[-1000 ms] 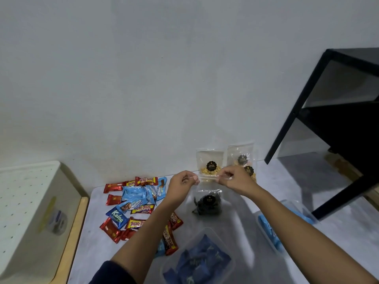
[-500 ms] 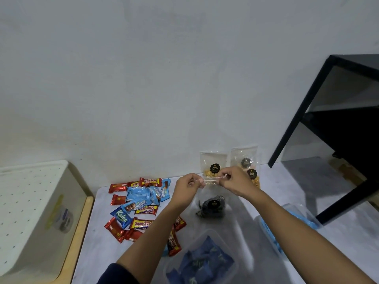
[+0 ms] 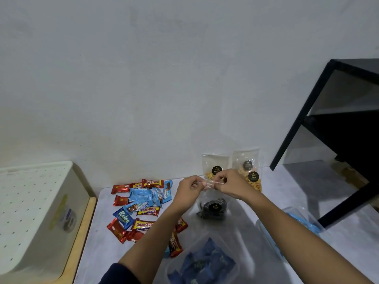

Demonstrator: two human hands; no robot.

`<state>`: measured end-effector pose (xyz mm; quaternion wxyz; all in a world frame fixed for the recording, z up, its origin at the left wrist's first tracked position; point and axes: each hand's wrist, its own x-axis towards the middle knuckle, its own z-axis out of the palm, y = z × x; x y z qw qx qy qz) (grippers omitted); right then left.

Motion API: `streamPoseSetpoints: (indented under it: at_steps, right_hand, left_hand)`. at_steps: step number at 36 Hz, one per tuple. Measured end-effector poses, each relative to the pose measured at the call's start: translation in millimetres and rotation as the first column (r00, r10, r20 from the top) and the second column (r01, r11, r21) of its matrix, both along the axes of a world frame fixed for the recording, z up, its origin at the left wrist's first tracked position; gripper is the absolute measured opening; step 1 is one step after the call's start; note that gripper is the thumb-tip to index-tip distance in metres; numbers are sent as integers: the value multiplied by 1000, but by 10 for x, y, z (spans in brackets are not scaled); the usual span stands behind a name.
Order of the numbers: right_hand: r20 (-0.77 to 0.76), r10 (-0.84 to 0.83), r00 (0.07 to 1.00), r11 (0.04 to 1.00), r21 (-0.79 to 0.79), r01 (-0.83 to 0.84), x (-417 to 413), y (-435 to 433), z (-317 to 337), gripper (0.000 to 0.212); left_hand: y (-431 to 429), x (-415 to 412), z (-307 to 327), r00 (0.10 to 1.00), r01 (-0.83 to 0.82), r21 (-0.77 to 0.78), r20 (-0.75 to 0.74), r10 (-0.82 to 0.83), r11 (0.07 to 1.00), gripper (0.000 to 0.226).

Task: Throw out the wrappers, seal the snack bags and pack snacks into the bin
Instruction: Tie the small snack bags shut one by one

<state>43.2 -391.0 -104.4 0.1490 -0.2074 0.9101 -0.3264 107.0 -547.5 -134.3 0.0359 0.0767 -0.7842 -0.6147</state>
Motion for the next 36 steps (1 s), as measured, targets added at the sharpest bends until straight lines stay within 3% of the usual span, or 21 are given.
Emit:
streamPoseSetpoints:
  at_steps: [6,20,25,28,33,36]
  right_hand:
    - [-93,-28,995,999,28,31,21,-46,10,13]
    - [-58,-43,997,999,14,43,40,-41,88,12]
    - [-100,-61,993,997,41,65,42,-39,101,22]
    - [-103,-66,993,996,50,71,49,-42,103,14]
    - [50,-6,999,999,-52,9,12,42,152,20]
    - [126,18,992,996,-85,-7,-13,137,147,7]
  left_hand:
    - [63,4,11,1000,-15,-25,26,15,1000,20]
    - [36,36,59,999,22,-7,44,-21,1000,18]
    - [75,28,72,999,17,-10,48,-16,1000,19]
    - [75,19,73,999,15,10,42,-15,1000,18]
    - [23,5,56,998,42,94,46,-46,995,15]
    - [-57,-15,29,997,32,121,67,-40,992,6]
